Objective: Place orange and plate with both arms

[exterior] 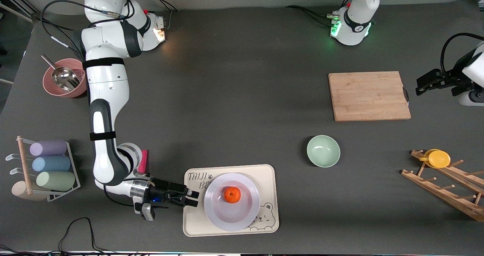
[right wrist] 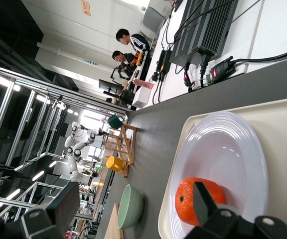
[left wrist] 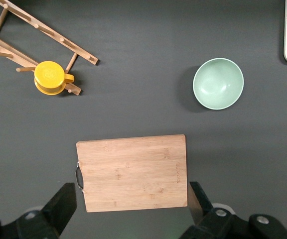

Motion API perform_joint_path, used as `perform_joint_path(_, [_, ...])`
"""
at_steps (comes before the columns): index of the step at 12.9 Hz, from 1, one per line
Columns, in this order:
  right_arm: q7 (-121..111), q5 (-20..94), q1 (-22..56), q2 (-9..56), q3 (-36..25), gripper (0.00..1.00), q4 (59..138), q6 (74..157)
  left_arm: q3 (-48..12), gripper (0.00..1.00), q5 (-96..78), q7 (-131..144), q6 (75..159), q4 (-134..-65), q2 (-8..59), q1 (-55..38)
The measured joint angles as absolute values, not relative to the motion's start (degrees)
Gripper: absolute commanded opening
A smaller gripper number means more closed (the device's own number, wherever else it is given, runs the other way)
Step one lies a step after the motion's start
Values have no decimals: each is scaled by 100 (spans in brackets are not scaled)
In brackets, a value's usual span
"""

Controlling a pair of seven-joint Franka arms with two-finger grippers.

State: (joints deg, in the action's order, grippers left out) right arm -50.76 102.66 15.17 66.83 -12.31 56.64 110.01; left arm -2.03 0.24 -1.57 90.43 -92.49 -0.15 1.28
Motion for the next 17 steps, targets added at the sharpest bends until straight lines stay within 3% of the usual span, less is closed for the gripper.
perform_joint_path(6, [-4364, 9239, 1497, 5786, -1285, 100, 6462, 10996, -203, 100, 24, -157, 9042, -9249, -15, 128])
perform_joint_path(9, [-4092, 8356, 1592, 4881, -1510, 100, 7372, 10967, -203, 100, 24, -157, 9042, -9250, -15, 128])
perform_joint_path(13, [-3833, 6899, 2017, 3637, -2132, 100, 8597, 10932, -204, 100, 24, -157, 9041, -9251, -15, 128])
perform_joint_path(17, [-3339, 5187, 2707, 2874, -3097, 100, 9293, 10926, -205, 100, 24, -157, 9043, -9253, -14, 127])
